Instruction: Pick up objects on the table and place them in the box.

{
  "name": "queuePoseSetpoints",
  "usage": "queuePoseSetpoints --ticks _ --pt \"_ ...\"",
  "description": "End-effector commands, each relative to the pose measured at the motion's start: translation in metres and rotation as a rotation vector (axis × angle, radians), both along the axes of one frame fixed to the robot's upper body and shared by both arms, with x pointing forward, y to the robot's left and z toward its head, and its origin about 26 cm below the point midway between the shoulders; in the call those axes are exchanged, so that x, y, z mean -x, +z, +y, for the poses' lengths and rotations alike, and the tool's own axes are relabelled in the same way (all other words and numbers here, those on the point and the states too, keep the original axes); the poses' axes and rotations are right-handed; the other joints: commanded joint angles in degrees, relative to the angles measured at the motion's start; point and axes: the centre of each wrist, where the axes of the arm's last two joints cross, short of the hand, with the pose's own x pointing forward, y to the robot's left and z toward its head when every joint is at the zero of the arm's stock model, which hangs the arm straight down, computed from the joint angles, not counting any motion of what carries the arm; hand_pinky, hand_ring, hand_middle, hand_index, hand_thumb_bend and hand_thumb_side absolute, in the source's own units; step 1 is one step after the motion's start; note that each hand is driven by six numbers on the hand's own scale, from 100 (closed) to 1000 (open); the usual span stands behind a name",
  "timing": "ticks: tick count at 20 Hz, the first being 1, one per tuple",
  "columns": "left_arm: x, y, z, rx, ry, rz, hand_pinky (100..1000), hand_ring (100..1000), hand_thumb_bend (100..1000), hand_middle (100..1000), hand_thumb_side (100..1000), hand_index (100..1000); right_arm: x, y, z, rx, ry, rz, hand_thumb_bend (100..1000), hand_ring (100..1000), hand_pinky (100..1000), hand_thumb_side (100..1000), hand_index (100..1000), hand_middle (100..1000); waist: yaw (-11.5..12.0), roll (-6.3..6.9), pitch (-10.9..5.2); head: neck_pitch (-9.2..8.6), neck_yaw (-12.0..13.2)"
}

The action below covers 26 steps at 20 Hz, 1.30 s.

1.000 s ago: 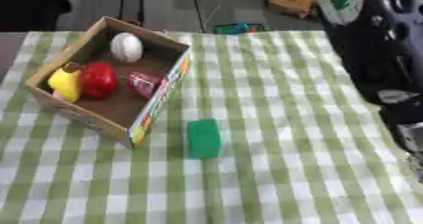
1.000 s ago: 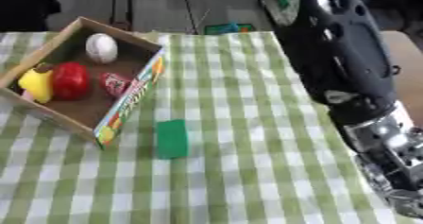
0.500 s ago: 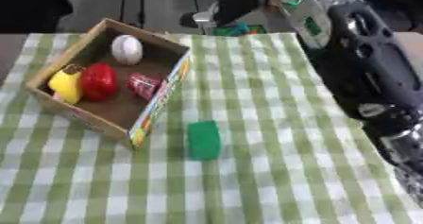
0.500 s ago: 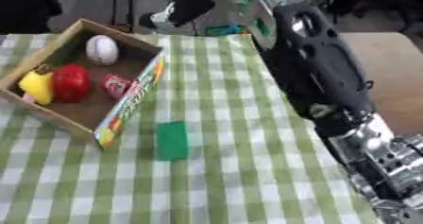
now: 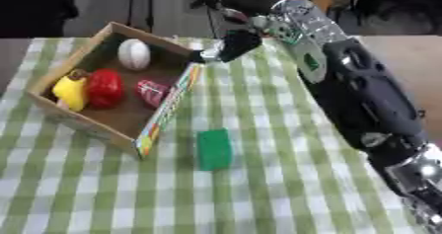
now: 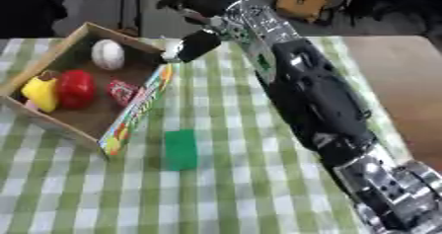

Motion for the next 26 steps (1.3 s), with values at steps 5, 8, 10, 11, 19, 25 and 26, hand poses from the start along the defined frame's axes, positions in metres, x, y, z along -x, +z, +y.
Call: queuePoseSetpoints --ticks 5,8,10,11,19,25,26 --pt "0.002 0.008 0.0 -0.015 0.004 -0.025 729 615 100 703 1000 749 0.01 0.004 -0.018 -0.082 0.077 0.115 771 1000 1000 812 1000 1000 0.1 0.09 -0.76 -0.57 0.9" --pt "0.002 0.008 0.0 -0.022 0.005 -0.023 730 614 100 701 1000 749 0.019 0.011 -0.025 -0.118 0.138 0.183 780 980 974 808 1000 1000 0.0 0.04 -0.7 -0.55 1.3" --pt "0.002 0.008 0.001 -0.025 0.007 -0.022 731 613 100 699 1000 748 0.027 0.016 -0.033 -0.135 0.16 0.208 780 974 967 815 1000 1000 0.0 0.02 -0.66 -0.54 1.6" --pt "0.002 0.008 0.001 -0.027 0.008 -0.021 731 613 100 699 1000 748 0.03 0.018 -0.036 -0.137 0.168 0.219 780 974 967 815 1000 1000 0.0 0.0 -0.63 -0.52 1.7" --pt "0.002 0.008 0.001 -0.037 0.008 -0.017 732 611 100 698 1000 749 0.043 0.018 -0.057 -0.099 0.218 0.37 785 964 953 724 1000 1000 -0.1 -0.16 -0.51 -0.46 2.1" --pt "0.002 0.009 0.001 -0.044 0.006 -0.017 733 611 100 701 1000 749 0.053 0.01 -0.069 -0.062 0.23 0.413 768 950 941 691 1000 991 -0.1 -0.14 -0.34 -0.47 2.2" --pt "0.002 0.009 0.0 -0.045 0.005 -0.017 733 611 100 701 1000 749 0.055 0.009 -0.07 -0.063 0.231 0.405 757 951 943 690 1000 991 -0.1 -0.13 -0.31 -0.5 2.2"
